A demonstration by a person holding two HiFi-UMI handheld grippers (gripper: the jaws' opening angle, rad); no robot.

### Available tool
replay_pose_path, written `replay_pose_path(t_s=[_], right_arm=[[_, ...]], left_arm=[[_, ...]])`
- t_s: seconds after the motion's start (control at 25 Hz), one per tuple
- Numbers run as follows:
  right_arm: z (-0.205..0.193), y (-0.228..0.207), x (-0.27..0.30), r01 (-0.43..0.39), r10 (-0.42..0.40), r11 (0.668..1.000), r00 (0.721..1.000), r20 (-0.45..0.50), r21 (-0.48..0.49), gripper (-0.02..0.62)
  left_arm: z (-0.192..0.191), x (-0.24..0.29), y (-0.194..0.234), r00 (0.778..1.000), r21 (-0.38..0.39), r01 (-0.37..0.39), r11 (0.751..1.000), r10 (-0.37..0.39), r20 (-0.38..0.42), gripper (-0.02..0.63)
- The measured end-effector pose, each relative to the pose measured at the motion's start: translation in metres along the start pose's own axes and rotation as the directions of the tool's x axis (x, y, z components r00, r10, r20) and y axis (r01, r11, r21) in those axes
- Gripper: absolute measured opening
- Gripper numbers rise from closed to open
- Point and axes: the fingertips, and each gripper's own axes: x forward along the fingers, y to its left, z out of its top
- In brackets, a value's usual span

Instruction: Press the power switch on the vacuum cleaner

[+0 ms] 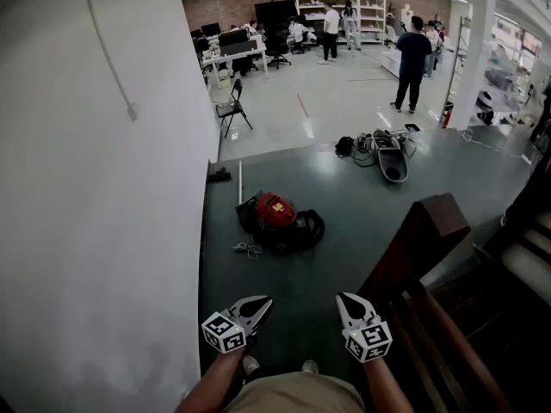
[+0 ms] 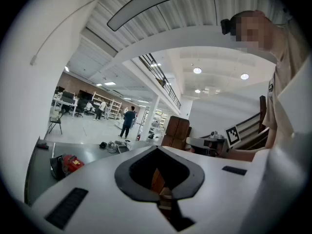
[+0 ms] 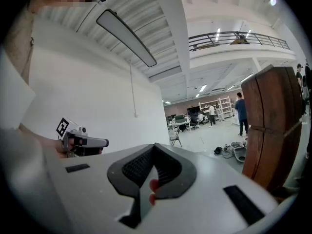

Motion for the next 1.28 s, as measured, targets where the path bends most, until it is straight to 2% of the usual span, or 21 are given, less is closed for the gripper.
replay_pose_path(t_s=[0.4, 0.56, 0.64, 0.76, 0.88, 1.08, 1.28], right_arm=[[0.001, -0.007, -0.024, 0.019, -0.020, 0.999, 1.000, 0.012, 0.033, 0.011], [0.001, -0.005, -0.034, -0.051, 0.047, 0.991, 0.998, 0.036, 0.120, 0.014], [0.001, -0.003, -0.038, -0.064, 0.061, 0.992, 0.998, 0.033, 0.108, 0.014], [-0.004, -0.006, -0.039, -0.042, 0.041, 0.996, 0.999, 0.015, 0.077, 0.014], [-0.009, -0.013, -0.040, -0.017, 0.014, 0.994, 1.000, 0.028, 0.106, 0.014], [-0.005, -0.023, -0.039, -0.005, -0.006, 0.985, 0.998, 0.059, 0.175, 0.014], [-0.013, -0.034, -0.020, 0.019, -0.023, 0.987, 0.999, 0.023, 0.162, 0.012]], left_arm=[[-0.007, 0.009, -0.019, 0.999, 0.006, 0.031, 0.999, -0.031, -0.040, 0.006], [-0.013, 0.017, -0.023, 0.997, 0.015, 0.043, 0.999, -0.042, -0.057, 0.006], [-0.014, 0.021, -0.024, 0.997, 0.016, 0.047, 0.999, -0.046, -0.063, 0.006], [-0.012, 0.024, -0.028, 0.996, 0.020, 0.058, 0.998, -0.057, -0.075, 0.006], [-0.014, 0.026, -0.029, 0.993, 0.024, 0.065, 0.998, -0.062, -0.097, 0.006], [-0.016, 0.018, -0.016, 0.993, 0.009, 0.027, 1.000, -0.026, -0.114, 0.006], [-0.022, 0.018, 0.007, 0.992, -0.019, 0.005, 1.000, -0.007, -0.128, 0.006]])
